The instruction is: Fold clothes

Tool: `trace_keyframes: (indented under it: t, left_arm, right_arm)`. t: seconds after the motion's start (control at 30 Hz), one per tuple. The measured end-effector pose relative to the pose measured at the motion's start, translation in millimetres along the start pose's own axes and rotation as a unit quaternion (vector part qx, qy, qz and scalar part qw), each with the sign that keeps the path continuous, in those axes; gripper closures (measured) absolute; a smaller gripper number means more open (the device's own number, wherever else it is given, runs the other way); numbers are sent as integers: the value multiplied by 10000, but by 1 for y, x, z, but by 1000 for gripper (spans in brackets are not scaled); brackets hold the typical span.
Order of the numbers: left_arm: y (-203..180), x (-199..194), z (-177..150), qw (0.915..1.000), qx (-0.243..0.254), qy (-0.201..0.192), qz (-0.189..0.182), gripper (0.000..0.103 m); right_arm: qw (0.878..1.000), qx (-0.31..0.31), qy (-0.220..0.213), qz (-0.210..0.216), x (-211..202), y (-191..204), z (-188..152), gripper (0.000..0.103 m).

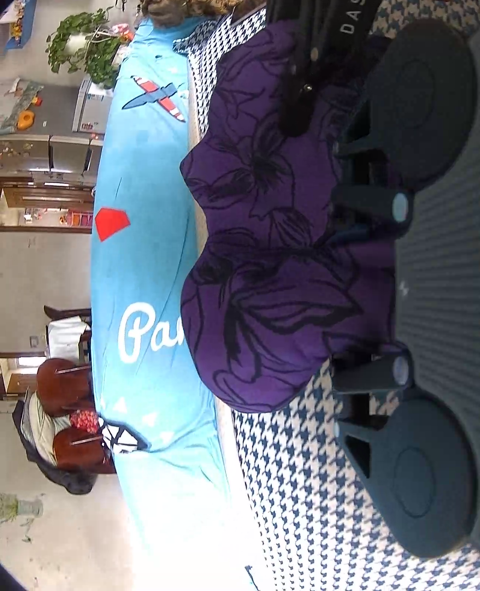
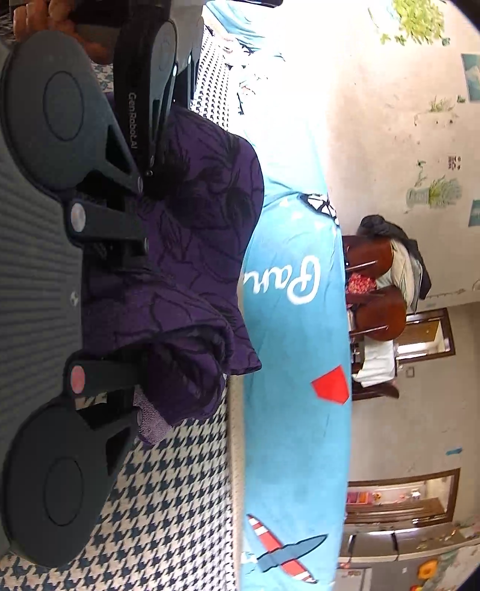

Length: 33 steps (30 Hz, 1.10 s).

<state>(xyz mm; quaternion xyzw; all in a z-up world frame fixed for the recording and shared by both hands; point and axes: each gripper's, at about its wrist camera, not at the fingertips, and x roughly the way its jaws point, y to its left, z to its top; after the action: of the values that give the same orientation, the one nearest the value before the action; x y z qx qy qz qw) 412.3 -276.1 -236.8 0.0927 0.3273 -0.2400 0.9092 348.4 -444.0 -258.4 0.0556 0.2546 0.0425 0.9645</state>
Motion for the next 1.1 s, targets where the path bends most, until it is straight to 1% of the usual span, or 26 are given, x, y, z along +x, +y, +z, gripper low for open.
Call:
trace_keyframes:
  t: [0.37, 0.57, 0.97, 1.1]
  left_arm:
    - [31, -27, -2, 9988, -103, -213, 426, 59]
    - [45, -39, -9, 9977, -305, -198, 576, 59]
    - [61, -57, -29, 9947, -527, -202, 857, 59]
    - [67, -59, -30, 9939, -559, -207, 929, 59]
  right_arm:
    - [9991, -194, -215, 308, 1, 40, 11, 76]
    - [9983, -262, -269, 456, 3, 57, 13, 76]
    - [9964, -286, -296, 744, 3, 83, 12, 76]
    - [9958, -280, -272, 827, 4, 90, 9, 77]
